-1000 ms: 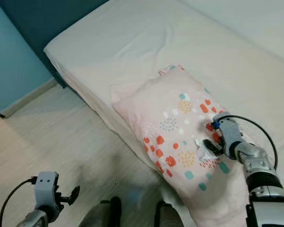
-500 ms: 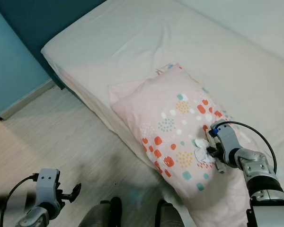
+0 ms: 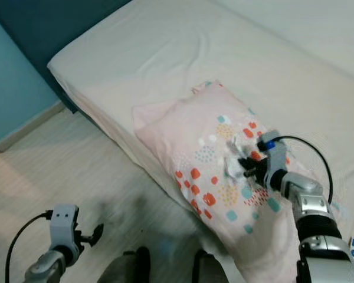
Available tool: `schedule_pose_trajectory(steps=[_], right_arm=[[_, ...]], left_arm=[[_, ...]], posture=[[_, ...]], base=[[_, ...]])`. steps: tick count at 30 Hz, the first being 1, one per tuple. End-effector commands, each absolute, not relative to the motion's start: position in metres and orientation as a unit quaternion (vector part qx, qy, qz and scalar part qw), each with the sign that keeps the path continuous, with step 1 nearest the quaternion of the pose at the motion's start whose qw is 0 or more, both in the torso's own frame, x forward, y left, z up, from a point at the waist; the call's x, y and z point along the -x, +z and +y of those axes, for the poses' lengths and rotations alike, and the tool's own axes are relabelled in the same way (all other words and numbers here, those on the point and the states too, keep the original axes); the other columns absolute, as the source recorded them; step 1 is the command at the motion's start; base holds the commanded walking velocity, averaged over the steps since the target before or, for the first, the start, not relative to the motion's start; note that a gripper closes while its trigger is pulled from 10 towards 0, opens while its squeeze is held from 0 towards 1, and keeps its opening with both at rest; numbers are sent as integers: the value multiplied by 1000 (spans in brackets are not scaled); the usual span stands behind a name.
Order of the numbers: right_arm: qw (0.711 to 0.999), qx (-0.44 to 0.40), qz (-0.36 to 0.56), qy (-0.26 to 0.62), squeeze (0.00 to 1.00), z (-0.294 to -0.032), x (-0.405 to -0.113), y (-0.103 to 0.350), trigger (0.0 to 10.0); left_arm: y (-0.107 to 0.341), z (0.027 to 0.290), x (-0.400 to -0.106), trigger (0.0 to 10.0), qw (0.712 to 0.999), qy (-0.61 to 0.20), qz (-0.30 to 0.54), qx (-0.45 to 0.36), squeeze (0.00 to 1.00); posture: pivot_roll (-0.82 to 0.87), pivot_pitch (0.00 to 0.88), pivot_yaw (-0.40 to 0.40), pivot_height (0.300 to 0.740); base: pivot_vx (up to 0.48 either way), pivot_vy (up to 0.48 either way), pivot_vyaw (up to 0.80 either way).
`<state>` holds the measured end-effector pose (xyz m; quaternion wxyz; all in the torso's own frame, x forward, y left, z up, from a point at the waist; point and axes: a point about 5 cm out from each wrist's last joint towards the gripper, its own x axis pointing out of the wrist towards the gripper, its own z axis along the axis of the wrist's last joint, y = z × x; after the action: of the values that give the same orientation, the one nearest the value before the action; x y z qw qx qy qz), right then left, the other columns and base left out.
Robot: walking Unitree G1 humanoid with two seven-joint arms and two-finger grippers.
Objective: Clean up the room
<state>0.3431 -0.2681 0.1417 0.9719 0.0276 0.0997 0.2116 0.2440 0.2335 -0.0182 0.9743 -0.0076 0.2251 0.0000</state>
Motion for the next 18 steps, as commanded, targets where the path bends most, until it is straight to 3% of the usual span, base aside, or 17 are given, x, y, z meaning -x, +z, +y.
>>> schedule_pose_trajectory(steps=[1,4,8,10,12,13,14,16,18], right_arm=[[974,-54,100,197,0,-274,-339,137,0],[983,-139,54,104,0,-290,-335,138,0],[986,-142,63,65,0,-288,-330,127,0],[980,-172,51,84,0,-275,-328,122,0],[964,-229,21,134,0,-247,-322,119,0],[964,-229,21,134,0,-247,-322,119,0],[955,-241,24,170,0,-223,-319,110,0],[955,-241,24,170,0,-223,-319,110,0],[945,-243,46,214,0,-191,-314,95,0]], left_arm=[[-30,231,-233,10000,967,2,255,13,0],[-28,223,-243,10000,966,9,259,22,0],[-27,221,-247,10000,965,14,260,25,0],[-27,220,-249,10000,964,20,262,30,0],[-27,219,-252,10000,962,35,269,39,0],[-27,219,-252,10000,962,35,269,39,0],[-30,221,-251,10000,956,57,285,36,0],[-30,221,-251,10000,956,57,285,36,0],[-34,223,-248,10000,945,84,314,22,0]], posture=[[-31,233,-45,730],[-45,174,-46,730],[-50,146,-46,730],[-57,107,-48,730],[-59,87,-49,740],[-59,87,-49,740],[-56,56,-49,740],[-56,56,-49,740],[-53,37,-47,740]], base=[[0,0,0],[0,0,0],[0,0,0],[0,0,0],[0,0,0],[0,0,0],[0,0,0],[0,0,0],[0,0,0]])
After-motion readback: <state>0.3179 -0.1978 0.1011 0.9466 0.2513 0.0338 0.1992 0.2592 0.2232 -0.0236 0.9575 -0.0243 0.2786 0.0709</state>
